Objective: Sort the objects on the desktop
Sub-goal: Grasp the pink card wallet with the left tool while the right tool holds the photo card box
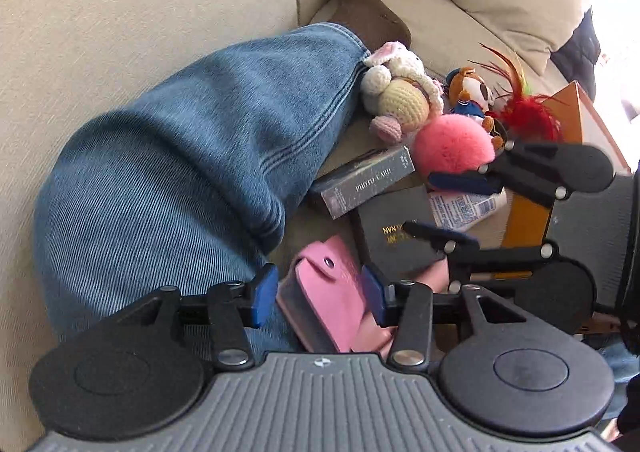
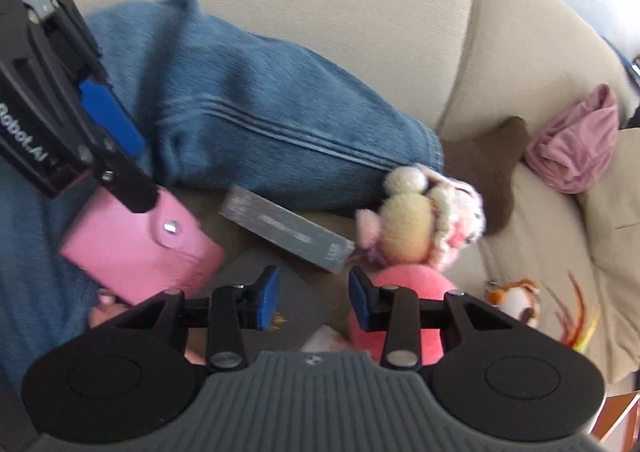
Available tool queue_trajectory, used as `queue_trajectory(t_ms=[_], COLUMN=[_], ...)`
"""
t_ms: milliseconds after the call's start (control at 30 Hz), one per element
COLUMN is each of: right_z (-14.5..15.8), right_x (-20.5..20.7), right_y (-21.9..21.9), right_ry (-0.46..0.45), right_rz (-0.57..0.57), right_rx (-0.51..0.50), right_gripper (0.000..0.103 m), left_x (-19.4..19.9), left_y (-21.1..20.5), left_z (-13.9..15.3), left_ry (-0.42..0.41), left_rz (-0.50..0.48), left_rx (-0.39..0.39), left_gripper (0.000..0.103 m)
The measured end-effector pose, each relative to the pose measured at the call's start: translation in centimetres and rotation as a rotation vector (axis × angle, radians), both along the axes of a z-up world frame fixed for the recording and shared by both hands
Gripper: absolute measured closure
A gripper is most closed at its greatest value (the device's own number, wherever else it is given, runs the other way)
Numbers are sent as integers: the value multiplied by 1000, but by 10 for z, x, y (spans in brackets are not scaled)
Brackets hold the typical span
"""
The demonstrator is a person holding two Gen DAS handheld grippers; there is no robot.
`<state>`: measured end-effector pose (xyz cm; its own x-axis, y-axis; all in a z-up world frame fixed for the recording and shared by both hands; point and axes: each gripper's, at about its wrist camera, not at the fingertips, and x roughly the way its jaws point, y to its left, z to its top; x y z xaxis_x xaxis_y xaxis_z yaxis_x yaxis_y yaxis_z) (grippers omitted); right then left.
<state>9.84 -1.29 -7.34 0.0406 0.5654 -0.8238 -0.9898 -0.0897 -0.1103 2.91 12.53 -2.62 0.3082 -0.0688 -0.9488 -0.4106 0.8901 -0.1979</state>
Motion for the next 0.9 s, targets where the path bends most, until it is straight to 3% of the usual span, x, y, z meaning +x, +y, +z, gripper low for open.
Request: queue_trajectory(t_ms=[167, 533, 667, 900], right_z=[3, 4, 7, 10], right_x=[-20, -27, -25, -21], right_y=[-15, -45, -46, -31], right_ry=[41, 60, 29, -76], right_rz=[0, -64, -60, 26], right_rx=[30, 57, 53, 34], right_gripper=[62, 62, 62, 62], left_x=[-11, -14, -10, -1], left_y=[-2, -19, -26, -25], left_z=[-5, -36, -37, -42], left_ry=[57, 8, -11, -34], left_rz=[65, 134, 117, 129], left_rx=[-54, -42, -5, 2], left_gripper=[48, 48, 66, 71])
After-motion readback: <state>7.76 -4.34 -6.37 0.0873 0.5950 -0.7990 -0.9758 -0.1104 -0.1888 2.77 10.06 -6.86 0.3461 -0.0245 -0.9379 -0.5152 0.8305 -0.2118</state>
